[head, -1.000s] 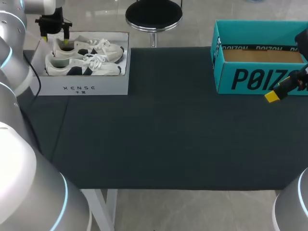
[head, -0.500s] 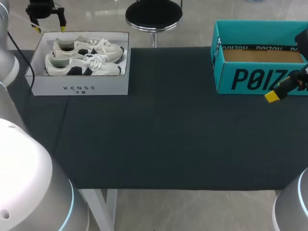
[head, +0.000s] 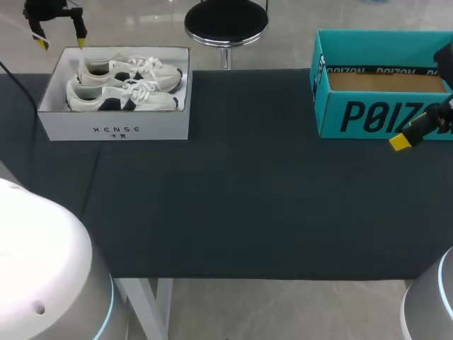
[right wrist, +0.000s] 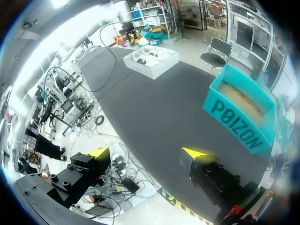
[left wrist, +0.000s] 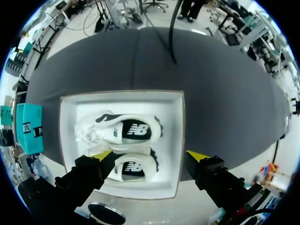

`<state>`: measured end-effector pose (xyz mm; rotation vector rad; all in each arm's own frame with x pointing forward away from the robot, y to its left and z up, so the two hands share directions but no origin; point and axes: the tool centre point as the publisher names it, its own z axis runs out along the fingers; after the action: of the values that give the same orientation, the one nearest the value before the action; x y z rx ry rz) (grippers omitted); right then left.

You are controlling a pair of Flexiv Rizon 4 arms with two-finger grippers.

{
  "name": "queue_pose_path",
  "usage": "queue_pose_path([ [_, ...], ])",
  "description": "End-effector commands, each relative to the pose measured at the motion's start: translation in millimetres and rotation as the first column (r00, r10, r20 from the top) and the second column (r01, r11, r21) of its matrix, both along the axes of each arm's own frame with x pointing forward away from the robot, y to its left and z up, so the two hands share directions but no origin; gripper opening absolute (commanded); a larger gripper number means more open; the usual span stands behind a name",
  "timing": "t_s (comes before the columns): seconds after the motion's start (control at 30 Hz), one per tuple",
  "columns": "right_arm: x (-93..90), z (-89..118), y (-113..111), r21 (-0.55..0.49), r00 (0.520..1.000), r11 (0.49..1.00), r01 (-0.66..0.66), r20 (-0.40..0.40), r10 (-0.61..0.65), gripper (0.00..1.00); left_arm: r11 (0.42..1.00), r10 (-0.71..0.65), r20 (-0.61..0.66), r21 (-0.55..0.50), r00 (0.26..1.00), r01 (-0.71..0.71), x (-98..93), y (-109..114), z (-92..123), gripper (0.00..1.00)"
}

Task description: Take the shoe out of the shoebox, open the shoe tongue, remove and reinsert the insole, then place the shoe into the shoebox

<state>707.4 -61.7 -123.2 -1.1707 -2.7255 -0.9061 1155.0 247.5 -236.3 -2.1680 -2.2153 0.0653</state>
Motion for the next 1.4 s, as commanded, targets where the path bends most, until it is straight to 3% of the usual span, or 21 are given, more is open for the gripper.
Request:
queue_pose_path([
  [0.03,2.6,-0.4,0.7,-0.002,1.000,1.000,-0.002,-0.004,0.002,1.00,1.000,0.011,0.137,0.016,0.991,-0.013,-67.9,-2.7,-0.9,1.00],
  [0.57,2.6,-0.4,0.7,-0.002,1.000,1.000,-0.002,-0.004,0.002,1.00,0.994,0.086,0.112,0.064,0.990,-0.094,-98.2,20.1,-29.8,1.00],
  [0.83,2.6,-0.4,0.7,-0.002,1.000,1.000,-0.002,-0.004,0.002,1.00,0.988,0.137,0.111,0.057,0.984,-0.143,-84.8,33.0,-44.6,1.00],
  [1.4,2.6,-0.4,0.7,-0.002,1.000,1.000,-0.002,-0.004,0.002,1.00,0.985,0.170,0.058,-0.020,0.984,-0.169,-57.5,29.7,-66.3,1.00],
])
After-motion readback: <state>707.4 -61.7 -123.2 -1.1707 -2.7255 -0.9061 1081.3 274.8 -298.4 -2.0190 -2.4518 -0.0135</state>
